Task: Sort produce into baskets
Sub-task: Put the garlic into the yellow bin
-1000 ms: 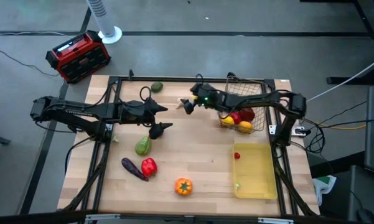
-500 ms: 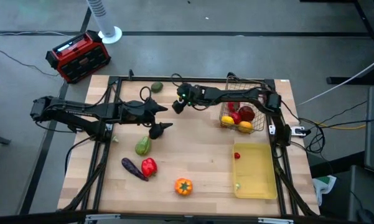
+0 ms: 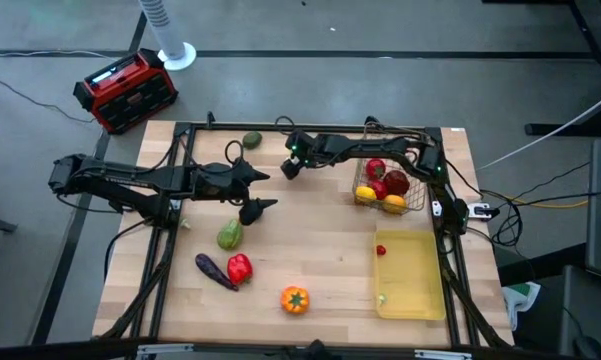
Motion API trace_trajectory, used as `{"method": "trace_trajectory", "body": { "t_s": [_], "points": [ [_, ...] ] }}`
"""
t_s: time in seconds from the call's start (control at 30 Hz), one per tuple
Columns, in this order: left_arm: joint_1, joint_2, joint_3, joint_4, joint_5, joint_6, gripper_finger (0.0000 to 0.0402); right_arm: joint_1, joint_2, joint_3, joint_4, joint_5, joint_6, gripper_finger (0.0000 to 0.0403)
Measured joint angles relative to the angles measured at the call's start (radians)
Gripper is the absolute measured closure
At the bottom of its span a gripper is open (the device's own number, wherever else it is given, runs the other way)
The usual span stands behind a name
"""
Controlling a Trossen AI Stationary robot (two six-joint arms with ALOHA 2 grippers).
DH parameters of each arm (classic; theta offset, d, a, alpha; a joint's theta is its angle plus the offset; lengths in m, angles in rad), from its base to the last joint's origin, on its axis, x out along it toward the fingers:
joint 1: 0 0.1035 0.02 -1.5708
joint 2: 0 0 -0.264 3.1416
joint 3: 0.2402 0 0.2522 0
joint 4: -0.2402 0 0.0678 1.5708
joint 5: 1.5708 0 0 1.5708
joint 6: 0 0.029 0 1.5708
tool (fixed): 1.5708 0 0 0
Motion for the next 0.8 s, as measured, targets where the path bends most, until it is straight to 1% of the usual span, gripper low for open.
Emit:
{"method": "trace_trajectory", "body": {
  "t_s": [0.33, 0.7, 0.8],
  "points": [
    [0.0, 0.0, 0.0, 0.001, 0.0, 0.0, 0.0013, 0.003, 0.0, 0.0, 0.021, -0.007, -0.058, 0.0118],
    [0.001, 0.0, 0.0, 0.001, 0.0, 0.001, 0.0013, 0.003, 0.0, 0.0, 0.008, 0.008, -0.088, 0.0177],
    [0.001, 0.0, 0.0, 0.001, 0.0, 0.001, 0.0013, 0.003, 0.0, 0.0, 0.006, 0.009, -0.117, 0.0192]
  ]
}}
